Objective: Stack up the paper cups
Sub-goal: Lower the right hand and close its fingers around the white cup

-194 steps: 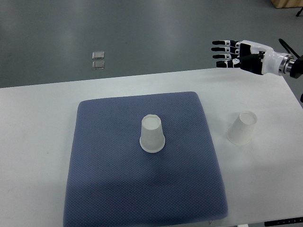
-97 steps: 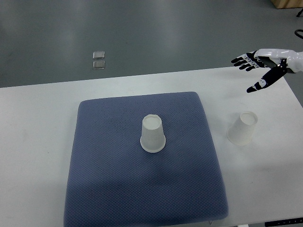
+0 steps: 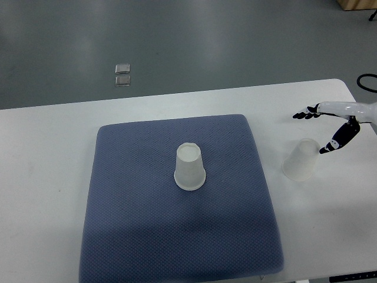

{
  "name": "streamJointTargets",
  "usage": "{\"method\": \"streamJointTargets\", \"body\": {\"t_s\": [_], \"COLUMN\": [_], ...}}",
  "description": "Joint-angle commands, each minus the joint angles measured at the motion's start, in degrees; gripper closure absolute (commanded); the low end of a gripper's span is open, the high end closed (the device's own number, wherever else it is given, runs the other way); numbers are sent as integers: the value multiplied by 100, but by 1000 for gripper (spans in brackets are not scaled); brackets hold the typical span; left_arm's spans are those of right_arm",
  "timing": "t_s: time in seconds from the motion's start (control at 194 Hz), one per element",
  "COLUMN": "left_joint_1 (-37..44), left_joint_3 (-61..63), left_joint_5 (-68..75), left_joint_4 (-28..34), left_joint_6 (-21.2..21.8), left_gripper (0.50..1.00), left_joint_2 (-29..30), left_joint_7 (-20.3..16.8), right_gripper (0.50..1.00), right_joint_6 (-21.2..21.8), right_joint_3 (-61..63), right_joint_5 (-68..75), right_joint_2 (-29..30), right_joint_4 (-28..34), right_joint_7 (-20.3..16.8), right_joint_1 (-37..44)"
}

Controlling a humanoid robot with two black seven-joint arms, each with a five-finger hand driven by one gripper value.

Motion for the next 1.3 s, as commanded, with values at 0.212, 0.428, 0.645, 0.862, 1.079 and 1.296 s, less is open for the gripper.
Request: {"method": "streamJointTargets", "body": {"t_s": [0.212,0.428,0.645,0.862,1.079,1.296], "left_joint_1": [0,0,0,0,0,0], "left_joint_3": [0,0,0,0,0,0], "left_joint_5": [-7,2,-7,2,2,2], "left_joint_4": [0,0,0,0,0,0], "left_joint_6": [0,0,0,0,0,0], "left_gripper": [500,500,500,500,500,500], "left_joint_2": [0,0,0,0,0,0], "left_joint_7": [-2,7,7,-2,-2,7], "right_gripper": [576,579,587,640,738,775], "right_joint_6": [-394,-631,-903,-1070,-1079,-1079], "right_joint_3": [-358,-402,-604,-692,-692,-683], "right_joint_5": [-244,-288,-499,-587,-728,-719], "right_joint_2": [135,363,495,548,557,539], "right_joint_4": [-4,-83,-258,-294,-294,-294], "right_joint_7": [1,-25,-25,-25,-8,19], "right_joint_1": [-123,-193,-184,-193,-193,-184]}}
